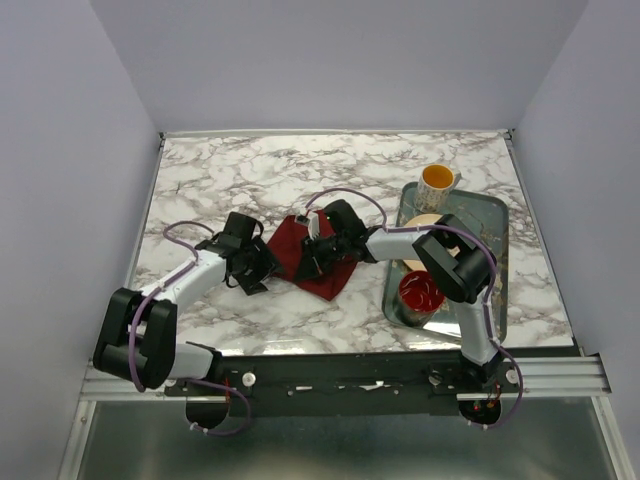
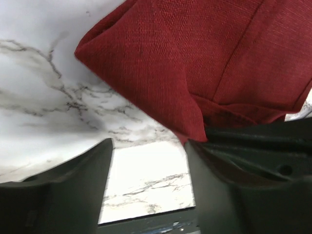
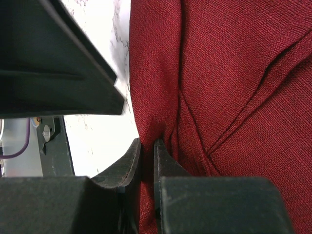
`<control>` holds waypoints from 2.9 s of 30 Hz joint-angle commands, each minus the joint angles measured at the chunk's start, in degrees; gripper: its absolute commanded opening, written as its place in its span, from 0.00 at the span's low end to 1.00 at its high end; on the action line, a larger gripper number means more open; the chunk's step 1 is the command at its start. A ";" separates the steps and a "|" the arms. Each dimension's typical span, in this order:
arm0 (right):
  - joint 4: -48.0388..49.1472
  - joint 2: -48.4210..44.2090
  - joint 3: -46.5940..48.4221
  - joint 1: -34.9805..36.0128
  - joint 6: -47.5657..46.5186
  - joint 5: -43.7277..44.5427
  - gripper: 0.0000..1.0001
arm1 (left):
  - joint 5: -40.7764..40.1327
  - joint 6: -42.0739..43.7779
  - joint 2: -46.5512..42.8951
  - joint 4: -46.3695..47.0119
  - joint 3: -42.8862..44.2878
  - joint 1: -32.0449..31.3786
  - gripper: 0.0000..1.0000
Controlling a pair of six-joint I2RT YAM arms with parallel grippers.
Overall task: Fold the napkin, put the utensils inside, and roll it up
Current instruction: Roll the napkin with the utensil
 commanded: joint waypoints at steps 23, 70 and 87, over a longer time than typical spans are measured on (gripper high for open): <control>-4.31 3.43 -0.77 0.07 -1.82 0.37 0.01 | -2.31 -10.63 6.90 9.13 0.09 -1.65 0.60; -26.99 -9.75 5.29 22.74 -4.36 65.31 0.60 | -2.76 -17.39 6.10 -0.18 2.55 -3.93 0.00; -24.70 -4.39 8.63 26.87 -6.57 68.49 0.45 | -0.30 -18.54 6.97 -1.41 2.11 -4.02 0.00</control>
